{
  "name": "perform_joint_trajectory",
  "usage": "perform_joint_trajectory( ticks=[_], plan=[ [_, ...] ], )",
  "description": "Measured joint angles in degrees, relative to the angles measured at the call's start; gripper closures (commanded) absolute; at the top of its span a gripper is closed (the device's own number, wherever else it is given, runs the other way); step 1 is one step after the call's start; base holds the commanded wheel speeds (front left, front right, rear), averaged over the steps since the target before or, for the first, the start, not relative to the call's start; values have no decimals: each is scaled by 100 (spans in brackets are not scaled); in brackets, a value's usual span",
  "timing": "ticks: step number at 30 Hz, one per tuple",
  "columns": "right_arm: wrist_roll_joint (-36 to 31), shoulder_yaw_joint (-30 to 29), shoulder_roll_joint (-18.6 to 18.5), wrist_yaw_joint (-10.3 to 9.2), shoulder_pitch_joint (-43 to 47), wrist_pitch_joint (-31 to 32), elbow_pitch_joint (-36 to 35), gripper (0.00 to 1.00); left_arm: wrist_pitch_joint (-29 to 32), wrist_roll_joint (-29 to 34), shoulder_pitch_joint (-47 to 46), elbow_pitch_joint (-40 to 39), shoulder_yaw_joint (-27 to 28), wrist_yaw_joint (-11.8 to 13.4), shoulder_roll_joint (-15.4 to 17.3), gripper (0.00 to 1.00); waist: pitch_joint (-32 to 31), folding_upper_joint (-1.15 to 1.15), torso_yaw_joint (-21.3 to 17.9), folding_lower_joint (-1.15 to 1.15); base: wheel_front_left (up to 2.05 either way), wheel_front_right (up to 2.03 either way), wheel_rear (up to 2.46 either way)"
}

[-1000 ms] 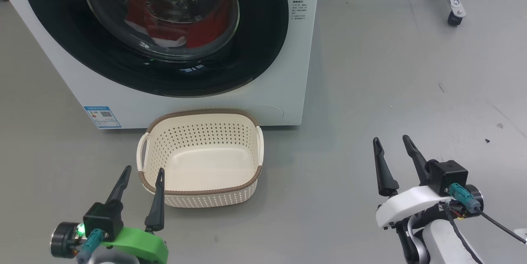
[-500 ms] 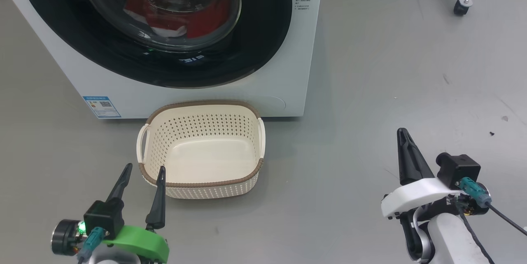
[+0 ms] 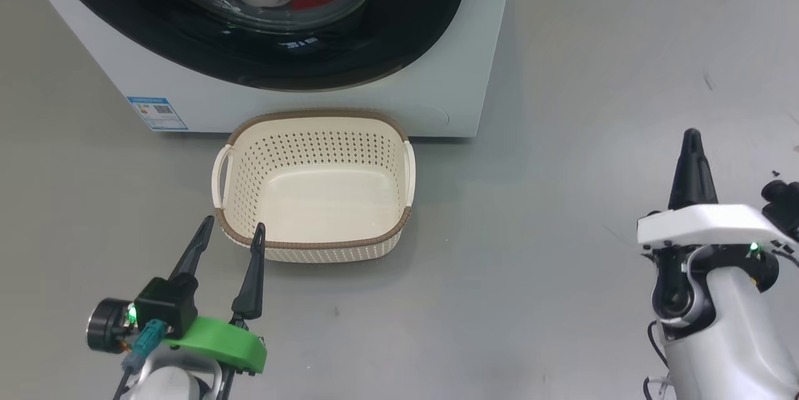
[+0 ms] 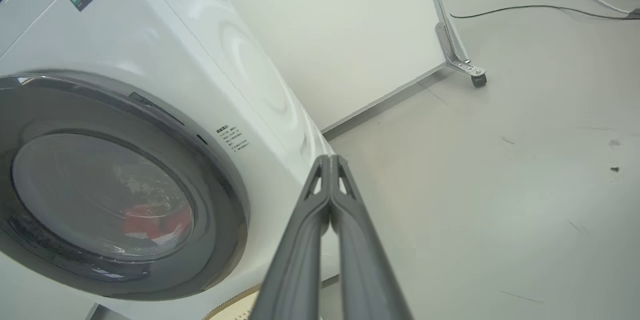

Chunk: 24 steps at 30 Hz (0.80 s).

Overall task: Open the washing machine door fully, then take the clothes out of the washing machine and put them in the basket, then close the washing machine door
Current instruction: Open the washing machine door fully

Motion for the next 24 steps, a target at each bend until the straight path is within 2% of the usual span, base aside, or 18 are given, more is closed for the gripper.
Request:
perform_joint_trajectory(
  ticks=[5, 17, 24],
  plan=[
    [627, -105, -4, 30, -433, 224, -120, 100, 0, -1, -205, -92, -48, -43, -4, 0, 285, 0, 101, 0, 0, 0, 0],
    [1214, -297, -30, 0, -1934, 1065, -391, 100, 0, -9, -582, -207, -181, -115, -19, 0, 1051, 0, 356, 0, 0, 0, 0],
    [1258, -214, -137, -219, -2849, 1668, -460, 100, -1, -27, -918, -318, -264, -158, -31, 0, 1512, 0, 506, 0, 0, 0, 0]
  ],
)
